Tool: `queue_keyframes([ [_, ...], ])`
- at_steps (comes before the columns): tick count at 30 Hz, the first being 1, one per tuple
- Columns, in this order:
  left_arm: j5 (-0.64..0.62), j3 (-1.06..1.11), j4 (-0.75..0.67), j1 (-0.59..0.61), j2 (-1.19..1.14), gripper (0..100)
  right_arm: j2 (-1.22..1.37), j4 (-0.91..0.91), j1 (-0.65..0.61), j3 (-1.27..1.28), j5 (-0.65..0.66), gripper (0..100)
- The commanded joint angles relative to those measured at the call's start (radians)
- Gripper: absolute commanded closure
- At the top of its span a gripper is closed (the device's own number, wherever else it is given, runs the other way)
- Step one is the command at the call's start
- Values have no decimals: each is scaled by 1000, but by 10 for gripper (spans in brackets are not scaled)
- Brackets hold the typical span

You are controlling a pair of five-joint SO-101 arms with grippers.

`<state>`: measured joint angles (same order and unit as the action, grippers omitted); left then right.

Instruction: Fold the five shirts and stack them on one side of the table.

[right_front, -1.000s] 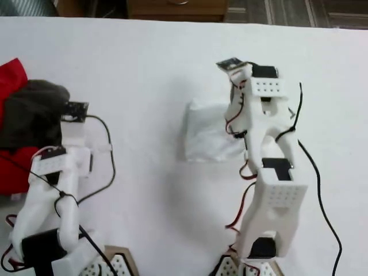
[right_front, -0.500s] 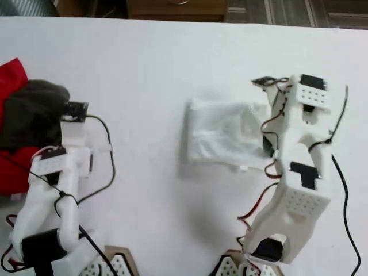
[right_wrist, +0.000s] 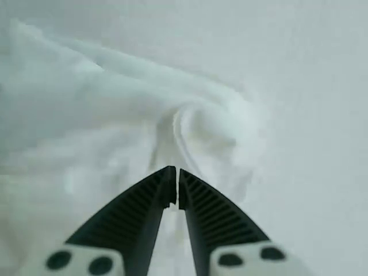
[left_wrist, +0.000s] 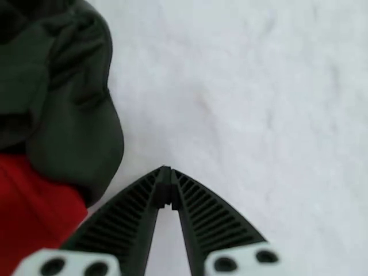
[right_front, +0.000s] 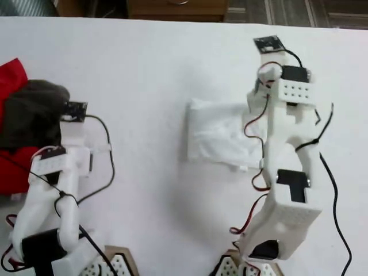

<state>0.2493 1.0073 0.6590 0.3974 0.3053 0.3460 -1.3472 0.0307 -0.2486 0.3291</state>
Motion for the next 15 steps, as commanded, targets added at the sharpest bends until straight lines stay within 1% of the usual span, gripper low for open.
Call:
queue_keyframes([
  [1,-21,-90,-11,-69,8,974,71,71,-42,-12,-25,978],
  [3,-41,-131,-9,-97,-40,974,117,87,-38,-14,-25,978],
  [5,-103,-177,-9,-109,-110,974,151,102,-18,-14,-25,978],
  [8,-152,-269,-3,-123,-242,974,163,124,53,-14,18,978],
  [12,-189,-438,140,-115,-379,974,162,147,180,-15,124,978],
  [15,-206,-510,203,-115,-451,974,162,139,240,-31,175,978],
])
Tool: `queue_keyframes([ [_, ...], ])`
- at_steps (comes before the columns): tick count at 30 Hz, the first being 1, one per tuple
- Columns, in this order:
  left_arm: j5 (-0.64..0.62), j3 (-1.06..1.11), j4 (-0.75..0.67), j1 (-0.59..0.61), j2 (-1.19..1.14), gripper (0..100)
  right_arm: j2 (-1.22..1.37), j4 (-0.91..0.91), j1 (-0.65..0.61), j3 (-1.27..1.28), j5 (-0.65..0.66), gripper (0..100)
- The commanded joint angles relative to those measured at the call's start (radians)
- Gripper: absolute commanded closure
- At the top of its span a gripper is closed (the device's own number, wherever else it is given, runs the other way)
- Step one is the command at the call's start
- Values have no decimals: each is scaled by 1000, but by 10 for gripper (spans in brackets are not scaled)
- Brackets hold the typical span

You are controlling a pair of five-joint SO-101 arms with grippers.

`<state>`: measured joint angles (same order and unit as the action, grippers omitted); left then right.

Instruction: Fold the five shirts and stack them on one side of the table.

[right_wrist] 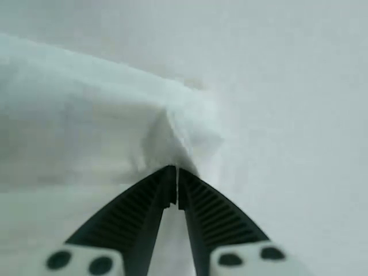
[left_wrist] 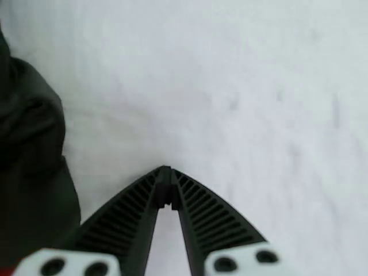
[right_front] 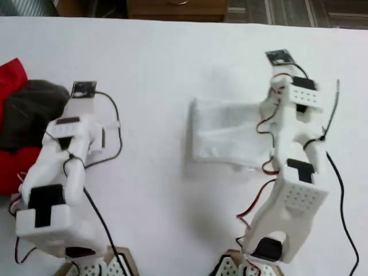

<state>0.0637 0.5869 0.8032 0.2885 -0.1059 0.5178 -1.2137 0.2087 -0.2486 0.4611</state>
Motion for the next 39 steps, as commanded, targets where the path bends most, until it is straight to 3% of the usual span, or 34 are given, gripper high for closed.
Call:
queue_keyframes([
  [1,-20,-107,72,-6,-52,974,-10,-10,74,-44,46,978],
  [10,-20,-119,83,-6,-60,974,-7,-208,-1,-368,-77,978],
  [17,-20,-119,83,-6,-60,974,61,-171,-97,-434,-147,978],
  [30,-20,-119,83,-9,-60,974,275,-124,71,-535,-144,978],
  [39,-20,-119,83,-9,-60,974,283,-128,58,-652,-149,959],
])
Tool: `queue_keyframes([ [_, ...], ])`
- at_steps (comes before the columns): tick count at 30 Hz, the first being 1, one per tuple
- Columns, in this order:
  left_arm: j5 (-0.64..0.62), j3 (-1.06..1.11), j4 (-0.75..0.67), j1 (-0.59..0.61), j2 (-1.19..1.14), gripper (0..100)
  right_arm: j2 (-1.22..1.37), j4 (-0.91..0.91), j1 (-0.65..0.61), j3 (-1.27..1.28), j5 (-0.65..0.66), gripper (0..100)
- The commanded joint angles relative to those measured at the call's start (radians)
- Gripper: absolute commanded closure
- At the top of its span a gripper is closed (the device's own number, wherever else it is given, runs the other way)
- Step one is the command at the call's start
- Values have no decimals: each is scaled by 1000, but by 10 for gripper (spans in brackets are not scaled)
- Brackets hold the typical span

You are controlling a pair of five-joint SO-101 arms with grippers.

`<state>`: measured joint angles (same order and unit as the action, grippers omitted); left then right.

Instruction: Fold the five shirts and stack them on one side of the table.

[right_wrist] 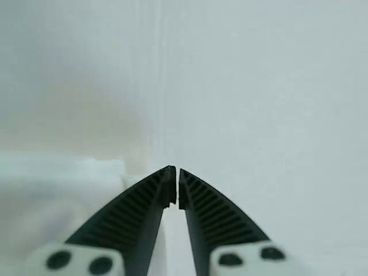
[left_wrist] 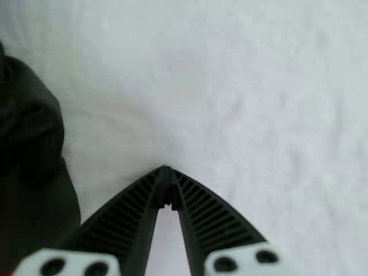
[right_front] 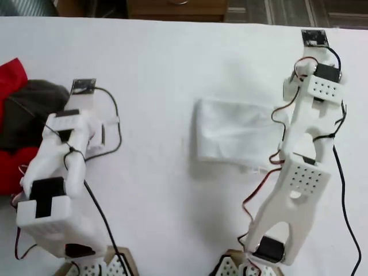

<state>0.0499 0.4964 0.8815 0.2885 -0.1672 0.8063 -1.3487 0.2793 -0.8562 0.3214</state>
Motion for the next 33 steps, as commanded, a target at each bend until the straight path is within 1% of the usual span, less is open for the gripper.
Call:
queue_keyframes([
  [1,-6,-28,5,-9,2,974,-4,-7,-24,-44,-9,940],
  [4,-6,-28,5,-11,2,974,16,-31,-68,-43,-9,882],
  [10,-6,-28,3,-11,2,974,68,-41,-117,-49,-5,910],
  [22,-6,-30,3,-11,2,974,79,-48,-47,-48,0,914],
  [26,-6,-30,2,-11,2,974,77,-77,-51,-49,71,914],
  [33,-6,-30,2,-11,2,974,79,-76,-44,-49,81,916],
])
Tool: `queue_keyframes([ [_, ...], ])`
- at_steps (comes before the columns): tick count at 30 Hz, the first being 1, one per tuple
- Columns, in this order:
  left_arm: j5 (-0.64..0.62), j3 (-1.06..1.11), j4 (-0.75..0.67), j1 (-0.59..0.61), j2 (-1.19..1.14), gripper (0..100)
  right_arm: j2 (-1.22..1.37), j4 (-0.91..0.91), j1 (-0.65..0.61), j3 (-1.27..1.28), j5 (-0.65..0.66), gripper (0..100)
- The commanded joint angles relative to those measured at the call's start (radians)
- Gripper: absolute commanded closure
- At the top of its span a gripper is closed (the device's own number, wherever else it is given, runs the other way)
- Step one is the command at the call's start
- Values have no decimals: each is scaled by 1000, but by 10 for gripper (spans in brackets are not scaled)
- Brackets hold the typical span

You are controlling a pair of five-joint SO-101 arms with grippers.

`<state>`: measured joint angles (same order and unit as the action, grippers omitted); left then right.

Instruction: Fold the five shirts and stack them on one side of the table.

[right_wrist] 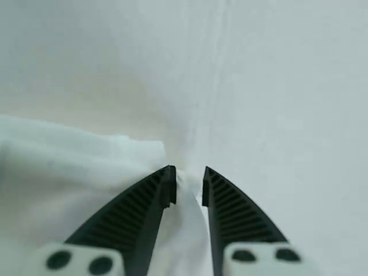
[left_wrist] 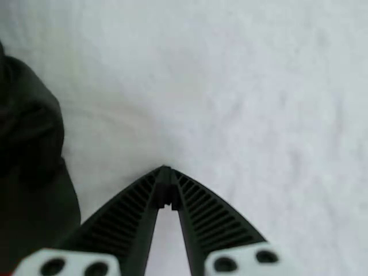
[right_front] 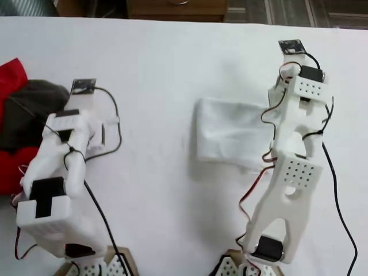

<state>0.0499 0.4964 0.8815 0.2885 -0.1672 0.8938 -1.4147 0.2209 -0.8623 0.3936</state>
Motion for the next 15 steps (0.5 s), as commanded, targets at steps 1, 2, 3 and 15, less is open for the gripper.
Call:
queue_keyframes([
  [1,-6,-30,2,-11,2,974,-8,-10,16,-43,9,924],
  [2,-6,-30,2,-11,2,974,-10,-10,16,-44,11,945],
  [3,-6,-30,2,-11,2,974,-13,-10,16,-44,11,976],
  [15,-6,-30,3,-11,2,974,-12,-16,16,-206,49,978],
])
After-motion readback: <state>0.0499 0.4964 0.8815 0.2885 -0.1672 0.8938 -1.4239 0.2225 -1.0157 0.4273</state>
